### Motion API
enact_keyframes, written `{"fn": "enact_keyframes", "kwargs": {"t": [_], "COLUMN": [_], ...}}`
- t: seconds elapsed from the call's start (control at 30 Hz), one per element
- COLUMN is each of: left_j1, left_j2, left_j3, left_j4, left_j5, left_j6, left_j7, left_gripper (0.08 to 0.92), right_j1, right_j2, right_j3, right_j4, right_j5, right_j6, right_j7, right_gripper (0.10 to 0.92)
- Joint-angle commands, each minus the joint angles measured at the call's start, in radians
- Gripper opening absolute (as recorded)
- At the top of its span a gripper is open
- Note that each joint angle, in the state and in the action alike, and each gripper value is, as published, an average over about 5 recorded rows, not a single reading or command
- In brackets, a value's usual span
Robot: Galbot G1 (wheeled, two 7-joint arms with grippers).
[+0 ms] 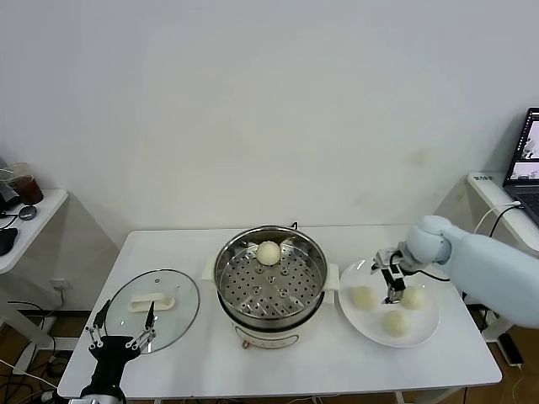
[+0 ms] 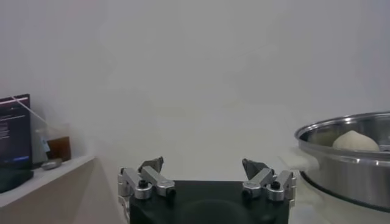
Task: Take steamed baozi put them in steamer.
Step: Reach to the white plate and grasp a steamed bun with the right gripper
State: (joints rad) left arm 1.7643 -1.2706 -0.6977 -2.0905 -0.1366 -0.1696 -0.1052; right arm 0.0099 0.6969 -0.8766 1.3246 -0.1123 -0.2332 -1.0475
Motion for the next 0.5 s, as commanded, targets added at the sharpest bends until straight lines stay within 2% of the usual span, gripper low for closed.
{"fn": "enact_keyframes", "kwargs": {"t": [0.03,0.37,0.5], "left_j1": [0.0,-0.008,-0.006], "left_j2": [-0.001,-0.002,-0.002], "left_j3": [-0.002,-0.001,-0.003], "left_j4": [0.005,0.014,0.014], "left_j5": [0.0,-0.001,-0.001], "left_j6": [-0.001,-0.002,-0.002], "left_j7": [0.001,0.001,0.0], "left_gripper": [0.823,0.823,0.823], "right_j1": [-0.074,-0.095,-0.097], "right_j2": [0.066,0.11,0.112], "right_j3": [0.047,0.069,0.07], "right_j4": [-0.069,-0.122,-0.121], "right_j5": [-0.033,-0.068,-0.07], "right_j6": [0.005,0.008,0.003], "right_j7": [0.005,0.012,0.0], "right_gripper": [0.823,0.821,0.758]}}
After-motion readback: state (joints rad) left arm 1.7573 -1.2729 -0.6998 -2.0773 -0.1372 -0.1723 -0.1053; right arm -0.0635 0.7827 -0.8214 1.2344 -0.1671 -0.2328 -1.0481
